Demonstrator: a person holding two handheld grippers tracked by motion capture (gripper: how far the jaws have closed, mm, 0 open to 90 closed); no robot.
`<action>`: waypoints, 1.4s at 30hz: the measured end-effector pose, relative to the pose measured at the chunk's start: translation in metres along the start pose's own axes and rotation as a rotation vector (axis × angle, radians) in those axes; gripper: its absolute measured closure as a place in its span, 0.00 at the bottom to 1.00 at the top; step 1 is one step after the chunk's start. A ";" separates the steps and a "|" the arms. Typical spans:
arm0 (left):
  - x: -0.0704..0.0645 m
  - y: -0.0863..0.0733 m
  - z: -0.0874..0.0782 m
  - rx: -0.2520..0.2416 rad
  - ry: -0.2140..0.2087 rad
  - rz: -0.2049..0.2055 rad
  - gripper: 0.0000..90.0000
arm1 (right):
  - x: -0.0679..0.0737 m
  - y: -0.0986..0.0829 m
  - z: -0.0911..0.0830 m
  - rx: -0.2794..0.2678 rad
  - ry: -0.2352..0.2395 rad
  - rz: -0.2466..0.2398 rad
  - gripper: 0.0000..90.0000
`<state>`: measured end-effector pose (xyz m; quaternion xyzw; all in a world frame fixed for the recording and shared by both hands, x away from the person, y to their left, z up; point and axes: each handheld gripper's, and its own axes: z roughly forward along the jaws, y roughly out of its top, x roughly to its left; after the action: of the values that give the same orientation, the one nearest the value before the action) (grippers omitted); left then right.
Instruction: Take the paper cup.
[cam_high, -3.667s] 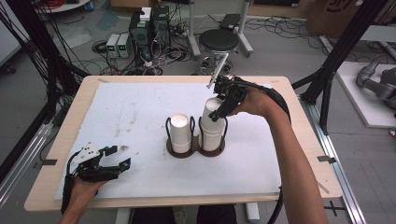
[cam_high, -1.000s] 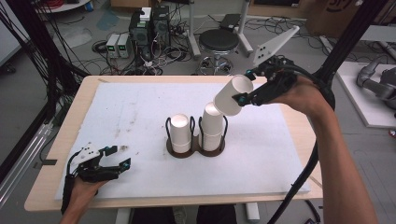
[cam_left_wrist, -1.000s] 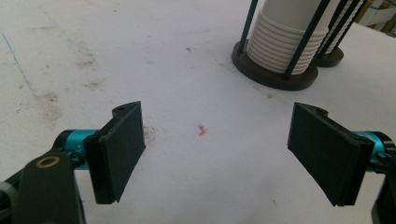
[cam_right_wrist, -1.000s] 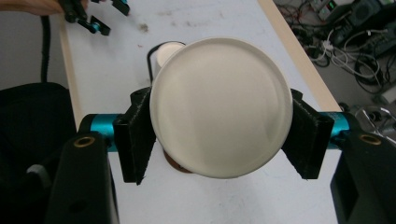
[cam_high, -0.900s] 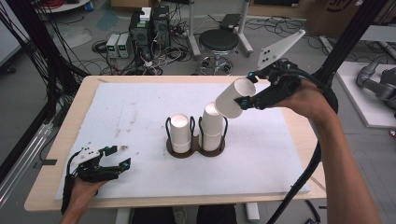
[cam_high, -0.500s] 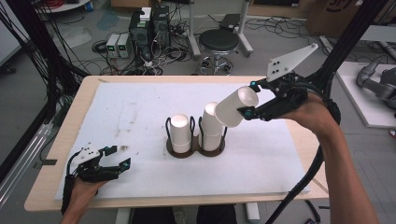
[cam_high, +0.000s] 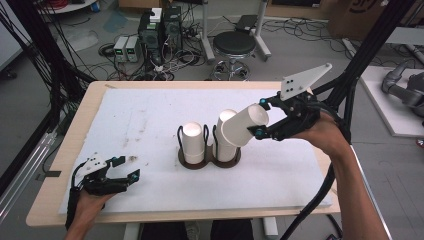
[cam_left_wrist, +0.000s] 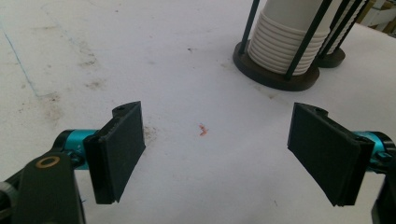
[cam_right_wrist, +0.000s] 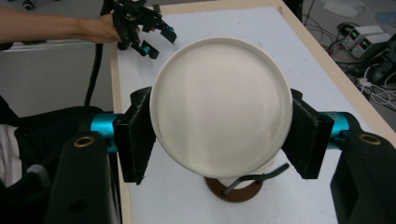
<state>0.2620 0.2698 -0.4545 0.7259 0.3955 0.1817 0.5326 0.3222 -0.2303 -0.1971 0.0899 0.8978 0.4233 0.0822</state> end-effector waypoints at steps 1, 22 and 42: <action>0.000 0.000 0.000 -0.001 0.001 -0.002 0.21 | 0.001 -0.001 0.002 -0.005 0.007 -0.006 0.39; 0.000 0.000 -0.001 -0.009 -0.015 0.003 0.21 | 0.012 -0.053 0.043 -0.131 0.108 0.046 0.39; 0.000 0.000 0.000 0.006 -0.021 0.004 0.21 | 0.023 -0.090 0.077 -0.170 0.139 0.088 0.39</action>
<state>0.2625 0.2696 -0.4543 0.7300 0.3893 0.1739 0.5341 0.3086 -0.2235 -0.3167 0.0923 0.8573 0.5063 0.0084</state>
